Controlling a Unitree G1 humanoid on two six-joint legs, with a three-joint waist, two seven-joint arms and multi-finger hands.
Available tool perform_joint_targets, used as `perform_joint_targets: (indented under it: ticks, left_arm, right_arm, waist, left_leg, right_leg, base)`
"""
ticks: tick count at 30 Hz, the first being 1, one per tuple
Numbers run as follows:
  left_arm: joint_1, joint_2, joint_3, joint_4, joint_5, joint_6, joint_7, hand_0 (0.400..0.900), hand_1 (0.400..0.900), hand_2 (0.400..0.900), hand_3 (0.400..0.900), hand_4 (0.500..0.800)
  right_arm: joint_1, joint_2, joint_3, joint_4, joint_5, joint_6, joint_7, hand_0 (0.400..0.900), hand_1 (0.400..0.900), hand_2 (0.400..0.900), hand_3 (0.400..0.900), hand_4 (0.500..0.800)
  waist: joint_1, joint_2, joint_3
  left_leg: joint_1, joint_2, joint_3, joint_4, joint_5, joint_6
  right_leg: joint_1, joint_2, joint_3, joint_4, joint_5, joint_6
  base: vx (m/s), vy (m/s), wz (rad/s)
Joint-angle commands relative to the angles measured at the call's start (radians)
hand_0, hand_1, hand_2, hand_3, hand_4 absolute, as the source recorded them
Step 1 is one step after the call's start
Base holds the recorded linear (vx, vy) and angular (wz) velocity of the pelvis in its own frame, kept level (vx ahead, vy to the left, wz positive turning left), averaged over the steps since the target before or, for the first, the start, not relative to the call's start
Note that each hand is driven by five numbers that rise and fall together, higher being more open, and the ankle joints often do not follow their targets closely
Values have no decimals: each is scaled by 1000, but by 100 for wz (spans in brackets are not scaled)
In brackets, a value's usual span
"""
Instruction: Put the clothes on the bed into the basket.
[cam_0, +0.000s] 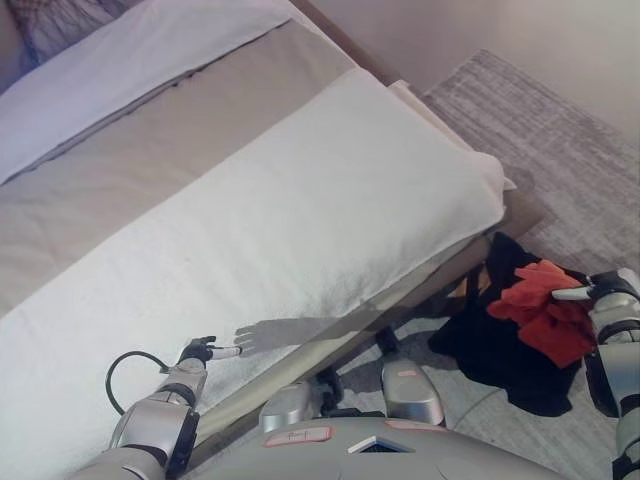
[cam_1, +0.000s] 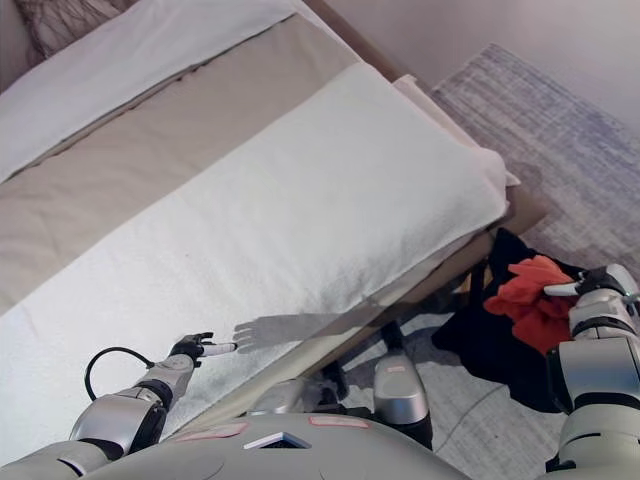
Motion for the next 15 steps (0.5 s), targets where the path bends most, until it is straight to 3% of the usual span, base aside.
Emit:
perform_joint_targets:
  ticks: [1, 3, 4, 5, 15]
  left_arm:
    - [-34, 81, -26, 87, 43, 0, 18, 900, 900, 900, 900, 800]
    - [-34, 81, -29, 91, 51, 2, 17, 900, 900, 900, 900, 800]
    - [-33, 80, -30, 90, 51, 2, 17, 900, 900, 900, 900, 800]
    - [-31, 78, -29, 86, 47, 1, 18, 900, 900, 900, 900, 800]
    - [-20, 49, -27, 86, 50, 9, 24, 900, 900, 900, 900, 800]
  right_arm:
    - [-33, -98, 28, 69, -25, 4, -27, 400, 400, 400, 400, 500]
    - [-15, -108, 12, 90, -27, 9, -25, 400, 400, 400, 400, 500]
    - [-16, -115, 8, 93, -29, 11, -30, 596, 596, 596, 596, 618]
    - [-15, -121, 3, 90, -32, 13, -41, 900, 900, 900, 900, 800]
    - [32, -88, -16, 97, -20, 15, -34, 900, 900, 900, 900, 800]
  waist:
    - [-3, -40, -30]
    - [-1, -35, -34]
    - [0, -34, -35]
    - [2, -33, -35]
    - [14, -51, -44]
  left_leg:
    - [-26, 27, -110, 7, 16, -43]
    - [-25, 25, -116, 6, 17, -43]
    - [-23, 24, -119, 6, 16, -42]
    - [-21, 22, -121, 6, 15, -42]
    - [-11, 19, -136, 5, 10, -40]
  right_leg:
    - [32, -105, -8, 79, -67, 92]
    - [44, -110, -16, 72, -69, 91]
    - [49, -112, -20, 69, -69, 91]
    - [54, -113, -22, 67, -68, 92]
    - [91, -120, -46, 45, -70, 90]
  base:
    - [13, -12, 17]
    - [24, -13, 15]
    - [26, -11, 11]
    - [24, -14, 9]
    - [16, -21, 6]
